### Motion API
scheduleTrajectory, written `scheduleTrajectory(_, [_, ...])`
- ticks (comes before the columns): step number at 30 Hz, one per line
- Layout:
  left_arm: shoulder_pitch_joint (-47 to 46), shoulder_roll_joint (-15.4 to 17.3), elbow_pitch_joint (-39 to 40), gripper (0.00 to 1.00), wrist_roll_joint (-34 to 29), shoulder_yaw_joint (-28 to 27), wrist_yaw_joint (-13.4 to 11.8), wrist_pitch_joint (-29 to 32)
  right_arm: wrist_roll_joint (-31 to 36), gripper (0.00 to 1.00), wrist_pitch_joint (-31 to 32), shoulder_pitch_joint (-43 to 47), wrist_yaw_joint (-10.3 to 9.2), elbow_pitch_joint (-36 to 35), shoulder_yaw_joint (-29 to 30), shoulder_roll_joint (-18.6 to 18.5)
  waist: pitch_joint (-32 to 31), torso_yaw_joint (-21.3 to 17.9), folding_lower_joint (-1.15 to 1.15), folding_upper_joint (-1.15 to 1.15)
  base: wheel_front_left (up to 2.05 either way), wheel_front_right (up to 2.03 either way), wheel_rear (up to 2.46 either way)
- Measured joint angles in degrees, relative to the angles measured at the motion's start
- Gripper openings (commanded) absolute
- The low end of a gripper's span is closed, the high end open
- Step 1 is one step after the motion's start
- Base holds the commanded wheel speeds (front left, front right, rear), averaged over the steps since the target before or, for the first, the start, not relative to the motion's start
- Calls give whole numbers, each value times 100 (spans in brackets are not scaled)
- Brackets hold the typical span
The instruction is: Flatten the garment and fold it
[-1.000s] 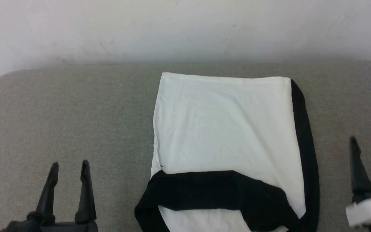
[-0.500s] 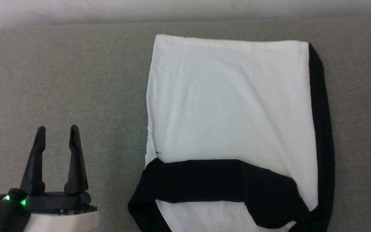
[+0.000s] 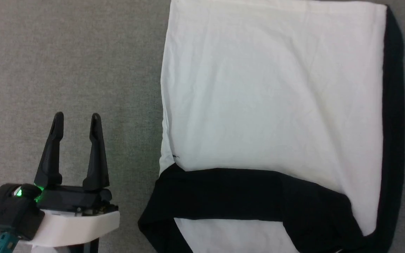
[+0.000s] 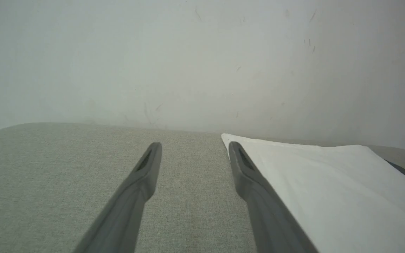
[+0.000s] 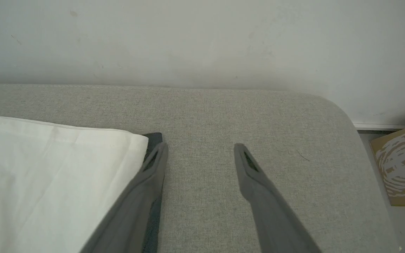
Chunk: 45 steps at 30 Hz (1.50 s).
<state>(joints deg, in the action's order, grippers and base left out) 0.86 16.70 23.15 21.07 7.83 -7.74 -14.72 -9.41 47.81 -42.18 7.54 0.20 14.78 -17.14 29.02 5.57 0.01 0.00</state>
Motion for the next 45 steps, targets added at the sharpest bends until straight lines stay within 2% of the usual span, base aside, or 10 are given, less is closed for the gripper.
scheduleTrajectory(8, [-120, -154, -110, 100, -53, -31, 166, 0, 37, 100, 514, 65, 0, -42, -53, 19, 445, 179, 0, 0, 0, 0, 0])
scheduleTrajectory(23, [-245, -361, -231, 100, -146, -171, 424, 0, 24, 100, 765, 358, 0, -291, -122, 13, 749, 328, -1, 0, 0, 0, 0])
scheduleTrajectory(24, [-245, -368, -242, 100, -148, -180, 434, 0, 23, 95, 769, 374, 0, -305, -126, 14, 758, 331, -1, 0, 0, 0, 0])
scheduleTrajectory(27, [-248, -389, -263, 100, -153, -190, 475, 0, -21, 64, 813, 386, 0, -349, -126, 31, 786, 348, -1, 0, 0, 0, 0])
scheduleTrajectory(28, [-249, -391, -274, 100, -154, -194, 481, 0, -21, 51, 813, 387, 0, -363, -125, 40, 797, 354, -1, 0, 0, 0, 0])
scheduleTrajectory(34, [-262, -425, -331, 100, -196, -201, 575, 0, -14, 34, 814, 400, 0, -392, -54, 75, 857, 416, -1, 0, 0, 0, 0])
scheduleTrajectory(36, [-262, -437, -347, 100, -200, -204, 578, 0, 21, 19, 813, 400, 0, -388, -25, 87, 869, 440, -2, 0, 0, 0, 0])
scheduleTrajectory(37, [-262, -441, -352, 100, -201, -210, 604, 0, 43, 4, 812, 399, 0, -383, -15, 96, 873, 450, -2, 0, 0, 0, 0])
scheduleTrajectory(38, [-262, -443, -354, 100, -202, -215, 619, 0, 77, 0, 804, 397, 0, -385, 10, 111, 878, 458, -2, 0, 0, 0, 0])
scheduleTrajectory(45, [-264, -454, -388, 100, -203, -242, 627, 0, 352, 0, 525, 377, 7, -307, 148, 242, 870, 488, -1, 0, 0, 0, 0])
